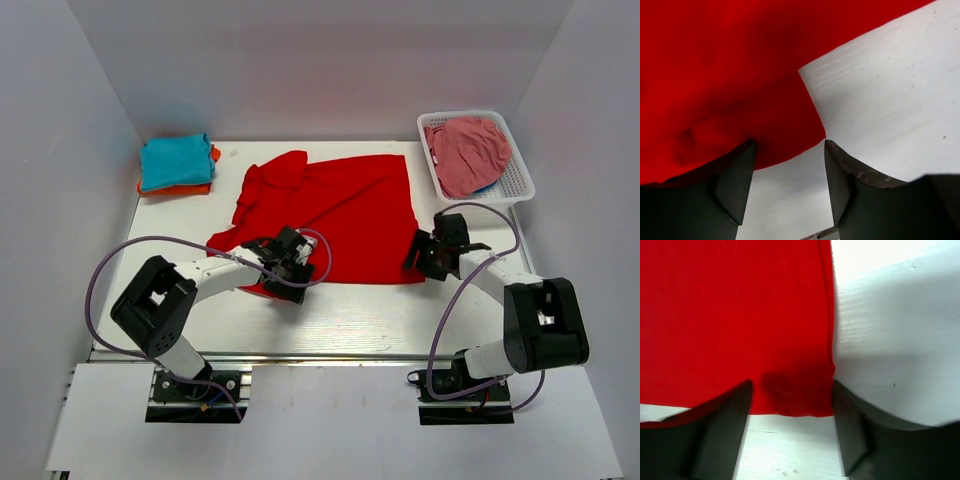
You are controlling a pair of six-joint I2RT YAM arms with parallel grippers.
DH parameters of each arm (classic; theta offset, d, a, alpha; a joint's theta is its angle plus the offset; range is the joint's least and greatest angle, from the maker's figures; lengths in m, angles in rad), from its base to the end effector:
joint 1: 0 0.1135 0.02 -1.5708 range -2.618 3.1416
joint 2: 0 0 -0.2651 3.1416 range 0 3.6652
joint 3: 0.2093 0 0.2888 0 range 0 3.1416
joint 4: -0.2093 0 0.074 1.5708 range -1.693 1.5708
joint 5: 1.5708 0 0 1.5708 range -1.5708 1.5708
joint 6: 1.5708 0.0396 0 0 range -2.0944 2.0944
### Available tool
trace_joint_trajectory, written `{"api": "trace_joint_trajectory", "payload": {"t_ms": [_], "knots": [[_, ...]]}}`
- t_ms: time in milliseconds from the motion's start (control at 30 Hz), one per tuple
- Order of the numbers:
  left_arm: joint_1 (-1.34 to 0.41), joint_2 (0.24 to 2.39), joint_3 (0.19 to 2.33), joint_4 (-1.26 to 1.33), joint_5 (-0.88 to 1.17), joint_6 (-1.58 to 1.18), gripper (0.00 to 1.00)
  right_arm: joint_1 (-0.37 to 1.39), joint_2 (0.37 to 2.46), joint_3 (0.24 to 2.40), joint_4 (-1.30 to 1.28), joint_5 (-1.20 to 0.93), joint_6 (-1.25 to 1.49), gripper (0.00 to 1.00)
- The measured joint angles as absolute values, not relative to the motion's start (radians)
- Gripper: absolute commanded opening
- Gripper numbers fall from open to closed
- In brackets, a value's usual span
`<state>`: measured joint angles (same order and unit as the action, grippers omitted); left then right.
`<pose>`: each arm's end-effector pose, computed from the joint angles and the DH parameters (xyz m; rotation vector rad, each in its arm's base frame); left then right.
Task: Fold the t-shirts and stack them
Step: Flatten out the tshirt
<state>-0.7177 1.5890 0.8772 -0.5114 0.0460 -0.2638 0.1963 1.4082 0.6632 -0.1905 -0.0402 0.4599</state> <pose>0.2373 -0.2096 0.1327 0.6507 2.7665 -0.2928 0.2869 0.0587 0.1363 0.3165 2.5147 0.3168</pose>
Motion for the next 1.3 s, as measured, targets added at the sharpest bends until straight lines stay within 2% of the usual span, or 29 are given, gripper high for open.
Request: {"api": "trace_joint_trajectory", "payload": {"t_ms": [33,67,100,133,167,267,467,633,767,1100,1133,1167,1200,1233,1300], "knots": [[-0.720,1.593,0.881,-0.512,0.043,-0.263,0.63,0.195,1.413,0.662,-0.181,-0.048,0.458,0.57],[-0.721,1.596,0.882,-0.510,0.040,-0.262,0.50,0.192,1.417,0.660,-0.175,-0.056,0.457,0.35],[-0.721,1.597,0.881,-0.505,0.038,-0.259,0.39,0.191,1.420,0.656,-0.169,-0.064,0.456,0.25],[-0.722,1.600,0.881,-0.498,0.037,-0.260,0.26,0.190,1.424,0.651,-0.167,-0.075,0.455,0.18],[-0.724,1.603,0.880,-0.492,0.036,-0.263,0.00,0.190,1.427,0.645,-0.165,-0.085,0.455,0.10],[-0.731,1.605,0.877,-0.485,0.036,-0.268,0.00,0.190,1.427,0.640,-0.164,-0.101,0.452,0.00],[-0.757,1.574,0.873,-0.582,0.034,-0.323,0.00,0.187,1.425,0.646,-0.179,-0.098,0.444,0.00],[-0.780,1.433,0.868,-0.752,0.062,-0.356,0.00,0.174,1.416,0.703,-0.237,-0.066,0.437,0.00],[-0.781,1.334,0.868,-0.857,0.145,-0.356,0.00,0.163,1.382,0.744,-0.268,-0.041,0.437,0.00],[-0.791,1.323,0.751,-1.076,0.406,-0.218,0.00,0.130,1.346,0.751,-0.343,0.009,0.436,0.00],[-0.791,1.316,0.743,-1.093,0.426,-0.205,0.06,0.127,1.346,0.751,-0.349,0.013,0.436,0.00],[-0.791,1.310,0.738,-1.110,0.445,-0.195,0.27,0.125,1.346,0.751,-0.352,0.014,0.436,0.00],[-0.791,1.303,0.737,-1.123,0.456,-0.187,0.99,0.123,1.346,0.751,-0.353,0.015,0.435,0.27],[-0.792,1.298,0.738,-1.132,0.458,-0.182,1.00,0.122,1.348,0.752,-0.357,0.015,0.436,0.41],[-0.793,1.295,0.754,-1.153,0.457,-0.184,1.00,0.120,1.351,0.755,-0.365,0.015,0.430,0.56]]}}
